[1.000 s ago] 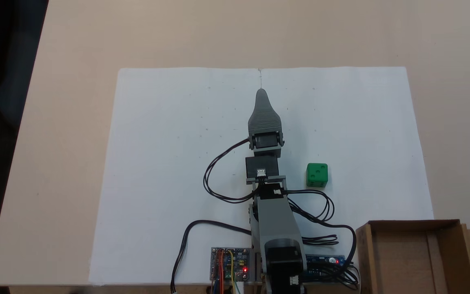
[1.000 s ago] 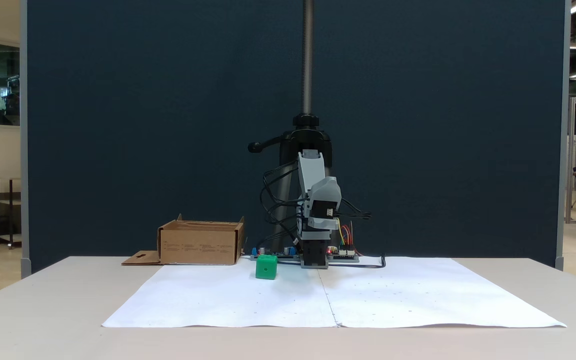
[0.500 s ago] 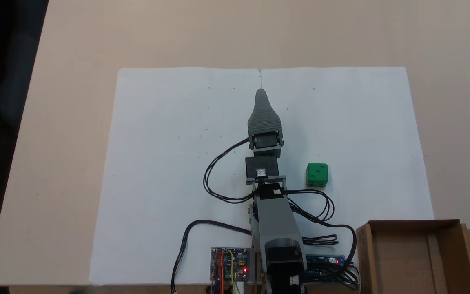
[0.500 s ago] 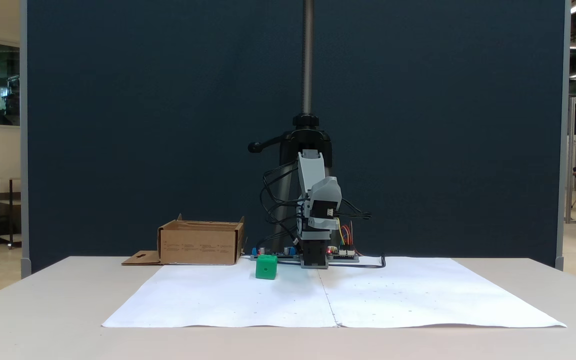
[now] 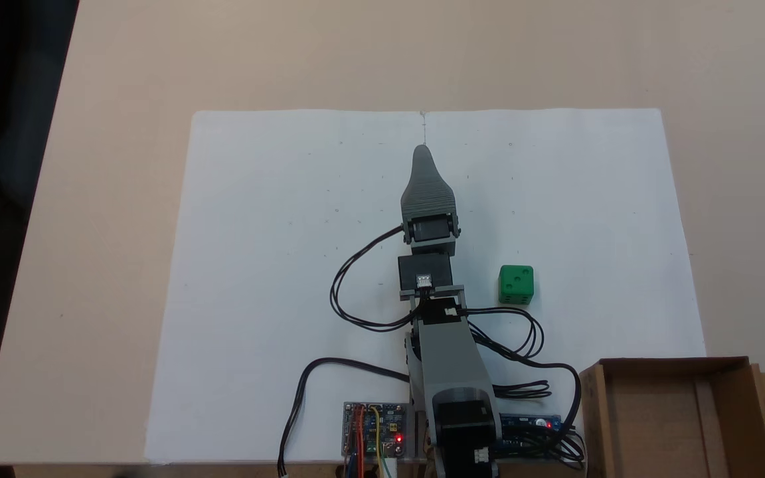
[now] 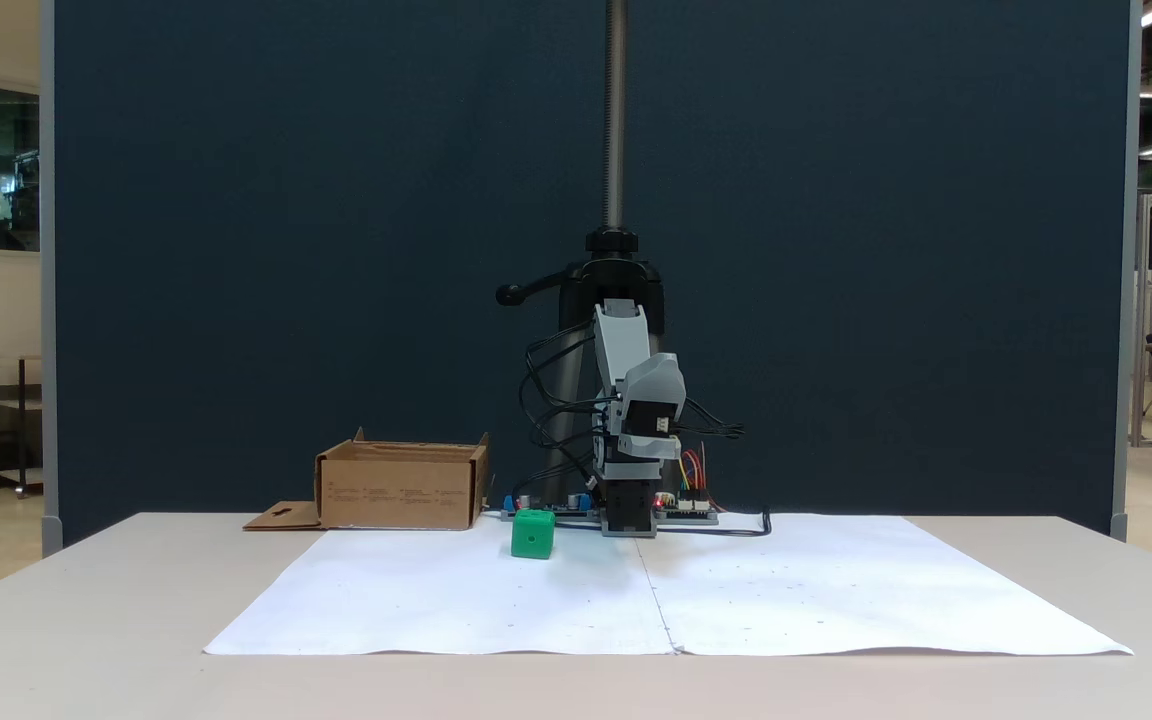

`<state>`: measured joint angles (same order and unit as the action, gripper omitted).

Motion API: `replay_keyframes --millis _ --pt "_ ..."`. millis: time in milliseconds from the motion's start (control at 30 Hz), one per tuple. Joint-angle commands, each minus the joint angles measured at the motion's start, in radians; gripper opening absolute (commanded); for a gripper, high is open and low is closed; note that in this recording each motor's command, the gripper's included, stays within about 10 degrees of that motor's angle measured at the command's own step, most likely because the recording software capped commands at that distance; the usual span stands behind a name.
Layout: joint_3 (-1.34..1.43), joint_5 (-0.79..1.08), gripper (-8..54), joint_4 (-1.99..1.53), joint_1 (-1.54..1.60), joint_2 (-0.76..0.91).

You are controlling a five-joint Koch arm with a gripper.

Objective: Grasp a green dice and put it in the bin.

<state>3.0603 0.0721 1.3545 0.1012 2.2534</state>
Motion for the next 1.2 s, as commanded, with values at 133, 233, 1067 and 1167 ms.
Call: replay_keyframes --millis 133,233,1067,1167 --pt "-0.017 0.060 43.6 -0.183 0.008 0.098" --pt "-0.118 0.057 43.6 -0.373 0.006 0.098" --pt "-0.954 -0.071 44.1 -1.917 -0.261 0.044" --pt "-1.015 -0.069 44.1 -2.071 -0.333 -0.020"
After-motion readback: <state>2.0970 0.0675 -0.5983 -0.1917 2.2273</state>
